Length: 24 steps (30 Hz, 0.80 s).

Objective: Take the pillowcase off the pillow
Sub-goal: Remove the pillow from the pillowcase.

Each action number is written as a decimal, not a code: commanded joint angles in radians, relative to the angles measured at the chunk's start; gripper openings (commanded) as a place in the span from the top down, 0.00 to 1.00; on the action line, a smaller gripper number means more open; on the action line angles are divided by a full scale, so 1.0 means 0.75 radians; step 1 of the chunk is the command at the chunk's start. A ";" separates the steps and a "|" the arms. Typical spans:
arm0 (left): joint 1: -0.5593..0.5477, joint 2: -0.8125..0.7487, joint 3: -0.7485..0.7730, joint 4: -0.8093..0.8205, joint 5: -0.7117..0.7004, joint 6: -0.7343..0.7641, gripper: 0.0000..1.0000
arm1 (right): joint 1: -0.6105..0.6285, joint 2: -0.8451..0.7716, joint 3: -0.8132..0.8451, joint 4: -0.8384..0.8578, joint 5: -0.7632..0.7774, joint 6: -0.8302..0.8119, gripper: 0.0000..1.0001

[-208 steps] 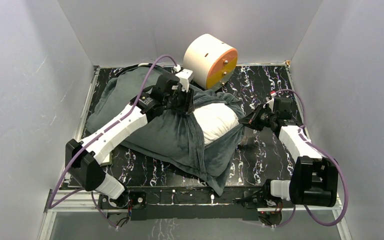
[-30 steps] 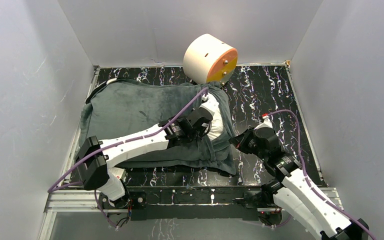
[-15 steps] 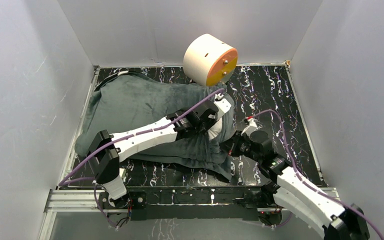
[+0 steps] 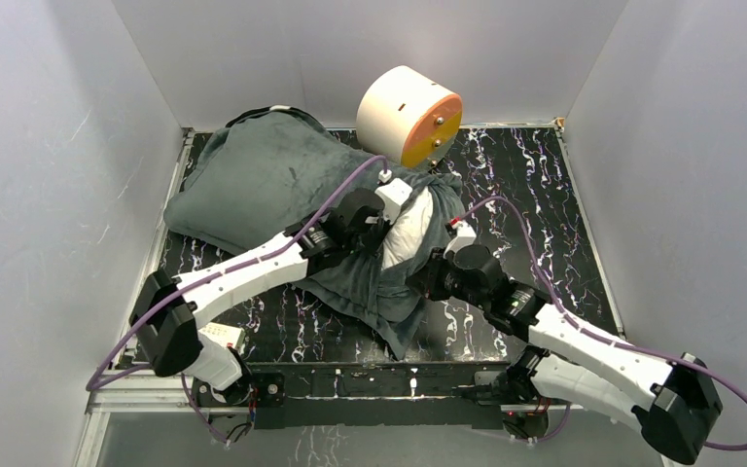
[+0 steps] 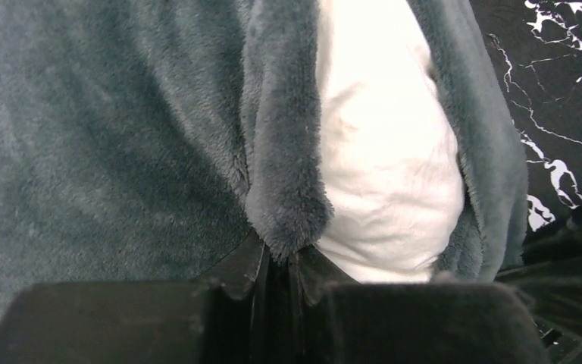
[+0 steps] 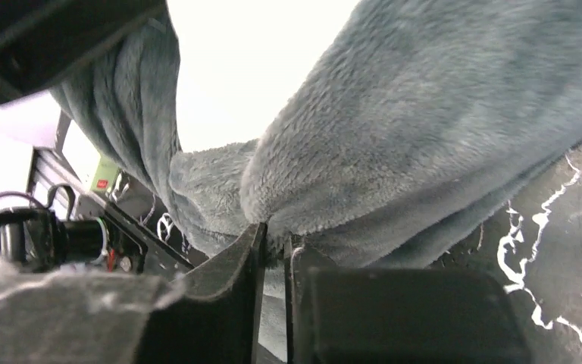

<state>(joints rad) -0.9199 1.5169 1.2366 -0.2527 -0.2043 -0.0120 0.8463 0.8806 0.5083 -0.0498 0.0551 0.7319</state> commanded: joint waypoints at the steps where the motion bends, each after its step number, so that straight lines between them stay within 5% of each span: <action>1: 0.005 -0.101 -0.141 0.021 -0.045 -0.158 1.00 | 0.011 -0.084 0.118 -0.198 0.216 0.064 0.72; 7: 0.004 -0.110 -0.178 0.033 -0.023 -0.228 1.00 | 0.013 -0.041 0.192 -0.164 0.026 0.258 0.36; 14: 0.005 -0.082 -0.156 0.021 0.017 -0.261 1.00 | 0.010 0.118 0.166 -0.126 0.031 0.562 0.36; 16: 0.005 -0.085 -0.160 0.014 0.006 -0.264 1.00 | 0.012 0.154 0.174 -0.164 0.073 0.611 0.43; 20: 0.013 -0.088 -0.156 -0.027 -0.108 -0.280 1.00 | 0.011 0.138 0.164 -0.313 0.193 0.619 0.88; 24: 0.117 -0.090 -0.131 -0.083 -0.176 -0.262 1.00 | 0.011 -0.016 0.005 -0.465 0.291 0.614 1.00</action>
<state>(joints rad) -0.9108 1.4429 1.1297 -0.1986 -0.2512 -0.2012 0.8585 0.9718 0.6117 -0.2310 0.1410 1.1740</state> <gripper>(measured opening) 0.043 0.036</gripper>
